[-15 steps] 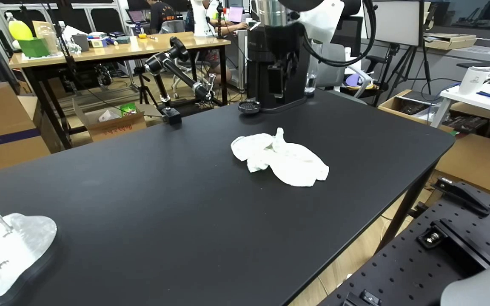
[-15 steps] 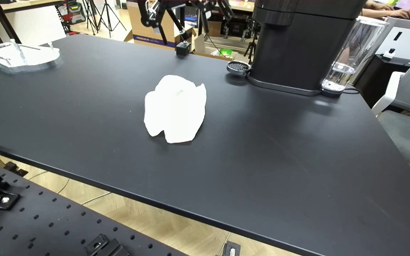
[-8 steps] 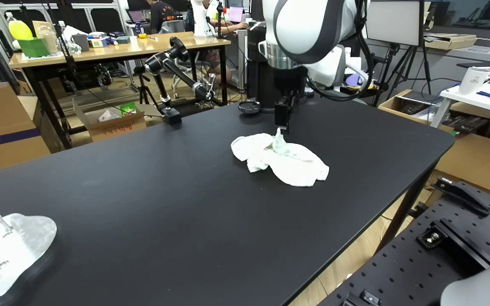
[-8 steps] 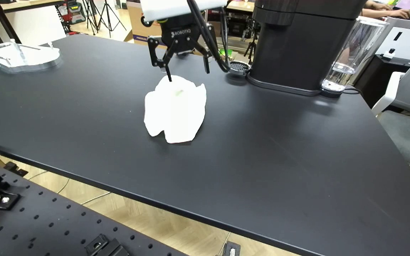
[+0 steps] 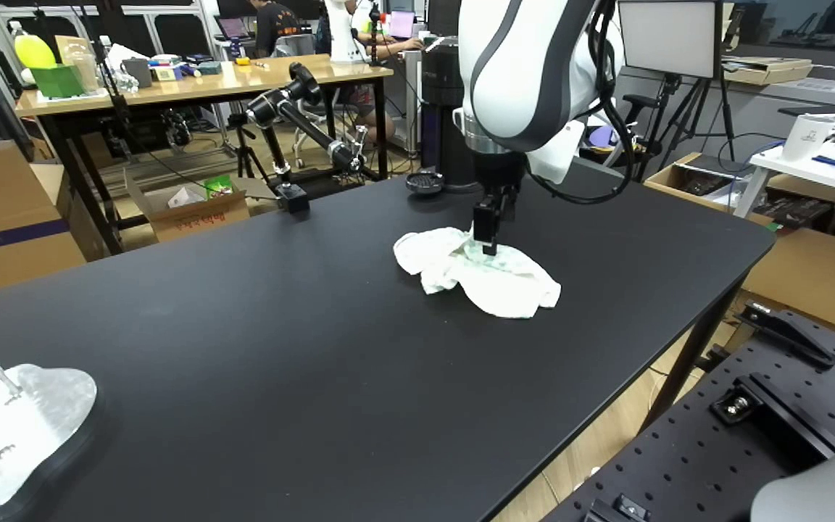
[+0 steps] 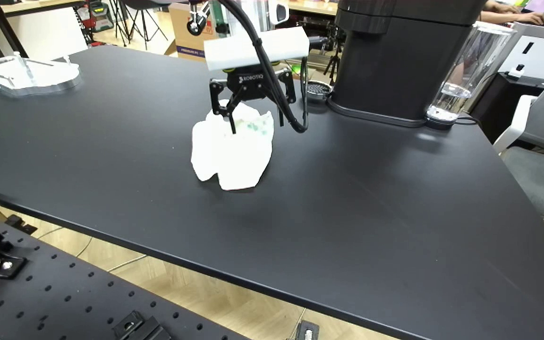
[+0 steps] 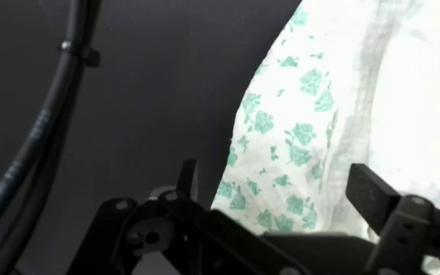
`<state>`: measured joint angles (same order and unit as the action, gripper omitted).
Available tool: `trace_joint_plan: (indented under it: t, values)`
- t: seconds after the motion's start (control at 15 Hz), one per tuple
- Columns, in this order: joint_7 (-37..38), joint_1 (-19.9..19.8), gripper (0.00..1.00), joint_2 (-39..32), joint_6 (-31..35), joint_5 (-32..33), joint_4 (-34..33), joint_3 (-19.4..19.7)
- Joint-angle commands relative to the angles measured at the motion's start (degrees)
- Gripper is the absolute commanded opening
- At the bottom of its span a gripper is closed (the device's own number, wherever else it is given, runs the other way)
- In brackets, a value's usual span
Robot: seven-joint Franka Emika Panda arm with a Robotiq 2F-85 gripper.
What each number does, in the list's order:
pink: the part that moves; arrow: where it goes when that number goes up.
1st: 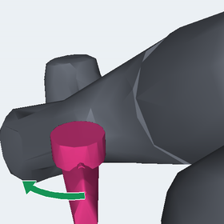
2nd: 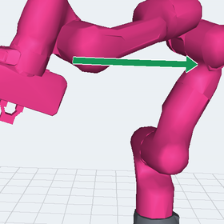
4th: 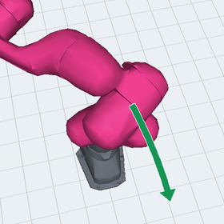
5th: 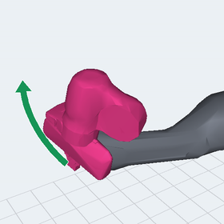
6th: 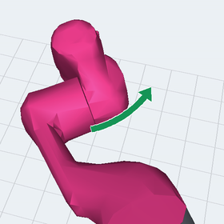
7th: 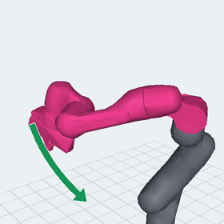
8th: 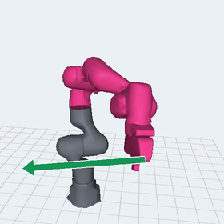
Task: Hang the white cloth on the black stand
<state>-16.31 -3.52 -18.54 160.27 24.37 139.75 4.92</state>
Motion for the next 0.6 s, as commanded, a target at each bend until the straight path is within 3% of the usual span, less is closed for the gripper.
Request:
trace_joint_plan:
  t: [0.0, 0.07, 0.2, 0.53]
  values:
    - [0.7, 0.3, 1.0, -3.3, 0.4, -0.7, -2.6, 0.8]
    - [0.1, -0.2, 0.75, -3.8, 0.6, -1.8, -2.9, 0.3]
    - [-0.2, -0.4, 0.68, -4.6, 1.1, -3.0, -3.4, 0.0]
    - [-0.9, -0.4, 0.32, -5.7, 1.3, -4.6, -4.1, -0.6]
